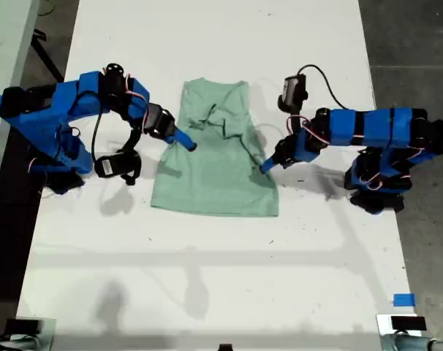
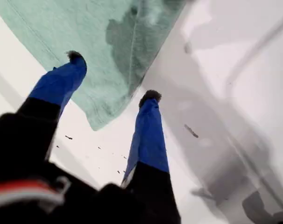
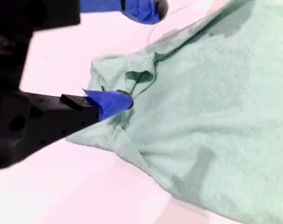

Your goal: Fold t-shirt

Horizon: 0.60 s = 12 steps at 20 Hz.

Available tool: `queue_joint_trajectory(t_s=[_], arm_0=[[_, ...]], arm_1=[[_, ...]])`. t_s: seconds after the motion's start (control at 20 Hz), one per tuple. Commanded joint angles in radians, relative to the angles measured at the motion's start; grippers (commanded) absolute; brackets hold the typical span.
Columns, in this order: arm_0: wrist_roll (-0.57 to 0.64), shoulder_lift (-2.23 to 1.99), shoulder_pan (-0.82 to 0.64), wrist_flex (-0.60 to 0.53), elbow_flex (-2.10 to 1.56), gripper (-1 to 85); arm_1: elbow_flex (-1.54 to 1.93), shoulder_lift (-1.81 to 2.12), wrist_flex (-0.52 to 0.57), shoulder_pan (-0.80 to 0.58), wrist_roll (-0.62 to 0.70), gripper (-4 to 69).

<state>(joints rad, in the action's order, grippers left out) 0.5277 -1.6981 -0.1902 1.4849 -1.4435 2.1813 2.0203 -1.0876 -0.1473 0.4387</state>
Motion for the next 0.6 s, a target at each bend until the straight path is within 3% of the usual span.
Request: queue_joint_trajectory(t_s=[0.0, 0.35, 0.55], arm_0=[[-0.075, -0.104, 0.067, -0.084, -0.144, 29.8], [-0.152, -0.117, 0.141, -0.156, -0.241, 29.3], [-0.152, -0.137, 0.135, -0.153, -0.252, 28.9]], arm_1=[[0.038, 0.044, 0.078, 0.063, -0.055, 28.3], [0.097, -0.052, 0.187, 0.153, -0.13, 27.7], [0.146, -0.172, 0.328, 0.143, -0.129, 23.5]])
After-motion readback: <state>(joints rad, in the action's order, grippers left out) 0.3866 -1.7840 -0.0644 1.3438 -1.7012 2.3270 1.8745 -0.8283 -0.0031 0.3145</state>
